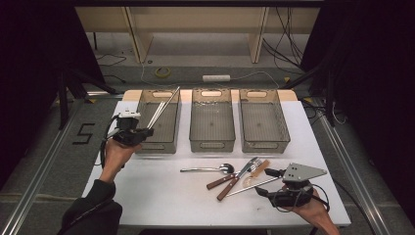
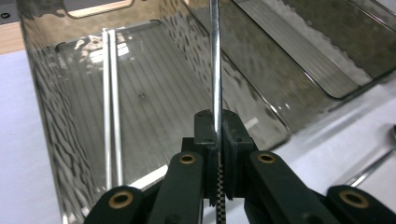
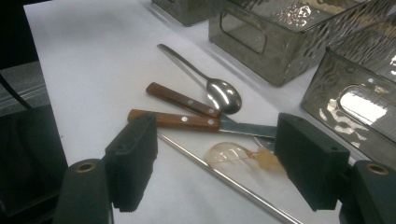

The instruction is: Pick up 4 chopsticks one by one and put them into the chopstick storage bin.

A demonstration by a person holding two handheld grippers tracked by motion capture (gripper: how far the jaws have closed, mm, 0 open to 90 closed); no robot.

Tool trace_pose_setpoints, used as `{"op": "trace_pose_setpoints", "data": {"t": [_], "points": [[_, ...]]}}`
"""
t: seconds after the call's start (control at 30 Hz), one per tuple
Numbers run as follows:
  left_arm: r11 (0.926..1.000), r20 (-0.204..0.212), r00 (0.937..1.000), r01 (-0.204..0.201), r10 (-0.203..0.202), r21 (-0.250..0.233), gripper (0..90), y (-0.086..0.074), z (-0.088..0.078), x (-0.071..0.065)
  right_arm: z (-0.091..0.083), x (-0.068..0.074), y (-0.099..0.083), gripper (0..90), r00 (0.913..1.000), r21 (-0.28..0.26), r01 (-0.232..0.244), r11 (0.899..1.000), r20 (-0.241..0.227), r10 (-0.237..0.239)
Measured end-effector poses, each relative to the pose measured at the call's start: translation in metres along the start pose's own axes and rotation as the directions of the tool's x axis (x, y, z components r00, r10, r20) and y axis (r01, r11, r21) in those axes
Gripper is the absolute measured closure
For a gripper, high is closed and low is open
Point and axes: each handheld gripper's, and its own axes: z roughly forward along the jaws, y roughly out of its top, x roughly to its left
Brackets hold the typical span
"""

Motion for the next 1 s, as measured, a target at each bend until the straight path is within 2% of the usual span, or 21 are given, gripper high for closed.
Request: {"op": "trace_pose_setpoints", "data": {"t": [0.17,0.43,0.9,1.0], "points": [[0.9998,-0.015,0.9998,0.015,-0.015,0.012,86.0,0.004,0.006,0.007,0.002,0.001,0.0,30.5,1.0,0.003,-0.002,1.0,-0.003,0.002],[0.9977,-0.043,0.9972,0.062,-0.061,0.026,85.9,0.009,0.016,0.023,0.005,0.002,-0.001,30.5,0.9999,0.015,0.005,1.0,-0.01,-0.005],[0.9941,-0.077,0.994,0.083,-0.078,0.069,85.9,0.012,0.031,0.029,0.007,0.003,0.0,30.6,0.9998,0.022,0.014,1.0,-0.017,-0.014],[0.9923,-0.087,0.992,0.098,-0.092,0.076,85.8,0.012,0.033,0.031,0.006,0.003,0.0,30.7,0.9997,0.02,0.015,1.0,-0.018,-0.015]]}}
